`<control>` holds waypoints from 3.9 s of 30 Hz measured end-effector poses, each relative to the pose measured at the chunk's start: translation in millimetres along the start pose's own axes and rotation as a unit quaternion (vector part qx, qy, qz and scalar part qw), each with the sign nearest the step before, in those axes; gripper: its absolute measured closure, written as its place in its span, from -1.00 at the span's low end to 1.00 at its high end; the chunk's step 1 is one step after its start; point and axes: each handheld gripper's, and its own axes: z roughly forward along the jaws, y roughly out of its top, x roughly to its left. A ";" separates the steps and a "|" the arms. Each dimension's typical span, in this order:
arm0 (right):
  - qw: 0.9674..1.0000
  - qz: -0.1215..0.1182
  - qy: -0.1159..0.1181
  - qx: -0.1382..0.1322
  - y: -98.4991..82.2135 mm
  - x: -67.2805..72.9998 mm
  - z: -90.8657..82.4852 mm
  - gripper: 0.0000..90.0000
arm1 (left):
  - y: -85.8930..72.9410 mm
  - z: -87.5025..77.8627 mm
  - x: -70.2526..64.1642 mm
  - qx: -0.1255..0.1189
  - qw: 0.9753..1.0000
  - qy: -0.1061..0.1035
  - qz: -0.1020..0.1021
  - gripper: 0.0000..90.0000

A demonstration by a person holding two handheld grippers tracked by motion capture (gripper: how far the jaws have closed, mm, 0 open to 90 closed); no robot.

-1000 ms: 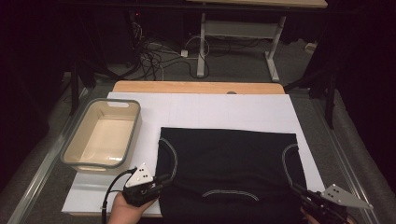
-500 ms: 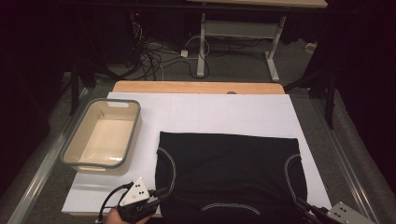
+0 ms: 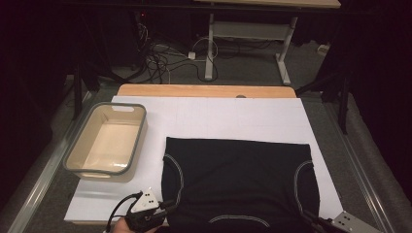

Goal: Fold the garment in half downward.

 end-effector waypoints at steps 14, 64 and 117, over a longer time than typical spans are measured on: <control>1.000 0.012 0.009 -0.016 5.7 1.8 -2.2 0.25 | 2.8 -7.2 2.7 -0.038 0.999 -0.013 -0.012 0.36; 0.998 0.037 -0.039 -0.041 39.5 -33.9 38.4 -1.00 | 62.6 43.5 88.0 -0.036 0.991 0.094 -0.092 -1.00; 0.990 0.090 -0.080 0.068 96.0 -122.1 118.9 0.64 | 82.7 67.5 110.6 0.002 0.987 0.128 -0.094 0.59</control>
